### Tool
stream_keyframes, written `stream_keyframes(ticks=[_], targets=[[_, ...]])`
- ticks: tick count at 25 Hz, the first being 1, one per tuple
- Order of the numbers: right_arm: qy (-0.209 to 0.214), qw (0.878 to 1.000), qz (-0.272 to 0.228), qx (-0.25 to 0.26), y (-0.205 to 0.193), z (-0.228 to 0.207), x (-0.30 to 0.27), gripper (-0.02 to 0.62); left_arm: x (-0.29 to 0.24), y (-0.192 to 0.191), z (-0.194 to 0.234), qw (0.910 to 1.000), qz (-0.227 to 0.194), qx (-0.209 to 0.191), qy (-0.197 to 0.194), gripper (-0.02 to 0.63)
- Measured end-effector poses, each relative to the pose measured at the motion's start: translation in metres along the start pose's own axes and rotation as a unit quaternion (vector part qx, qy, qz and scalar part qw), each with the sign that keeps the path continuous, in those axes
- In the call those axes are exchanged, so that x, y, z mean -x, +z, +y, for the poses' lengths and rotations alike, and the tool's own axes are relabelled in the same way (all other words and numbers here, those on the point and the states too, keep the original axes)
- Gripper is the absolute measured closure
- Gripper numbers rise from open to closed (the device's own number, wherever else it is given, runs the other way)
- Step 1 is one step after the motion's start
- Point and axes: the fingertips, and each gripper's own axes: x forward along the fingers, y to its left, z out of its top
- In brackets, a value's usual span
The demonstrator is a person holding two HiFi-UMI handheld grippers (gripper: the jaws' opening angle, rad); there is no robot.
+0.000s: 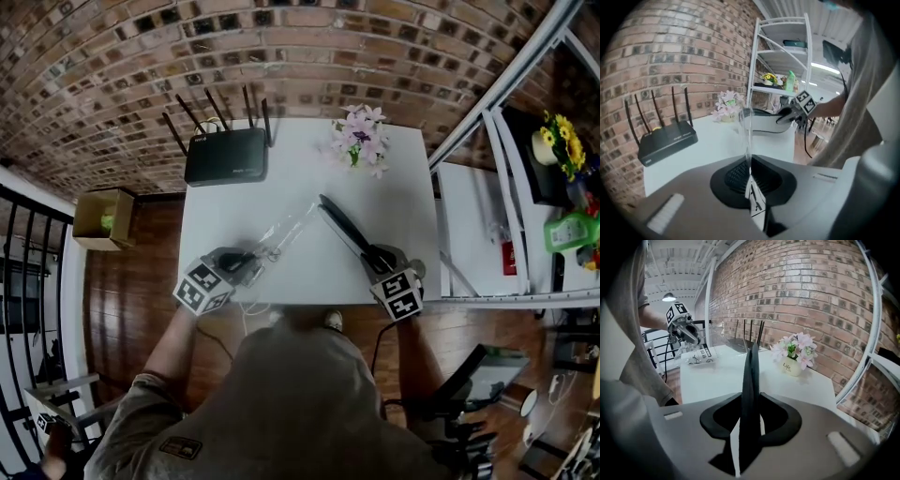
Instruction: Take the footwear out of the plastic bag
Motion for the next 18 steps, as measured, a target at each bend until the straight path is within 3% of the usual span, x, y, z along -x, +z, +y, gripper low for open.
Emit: stream_keyframes(ticks=[3,7,11,14,18], targets=[[-0.014,1.000,0.016,0.003,-0.001,0.006,-0.002,0.468,-0.004,-0.007,0.009,0.9978,-0.013,0.064,0.002,0.603],[-0.029,0.999,0.036,0.023,-0.002,0.017,-0.007,0.468,-0.010,-0.022,0.022,0.9941,-0.002,0.107,0.022,0.603],[-0.048,0.997,0.045,0.029,0.000,0.025,-0.008,0.468,-0.018,-0.025,0.026,0.9878,-0.008,0.155,0.015,0.590],[-0.058,0.997,0.049,0.036,0.002,0.030,-0.010,0.468,-0.019,-0.026,0.029,0.9856,-0.010,0.169,0.008,0.433],[-0.065,0.995,0.055,0.044,0.004,0.038,-0.013,0.464,-0.012,-0.027,0.033,0.9898,-0.012,0.141,0.015,0.374]])
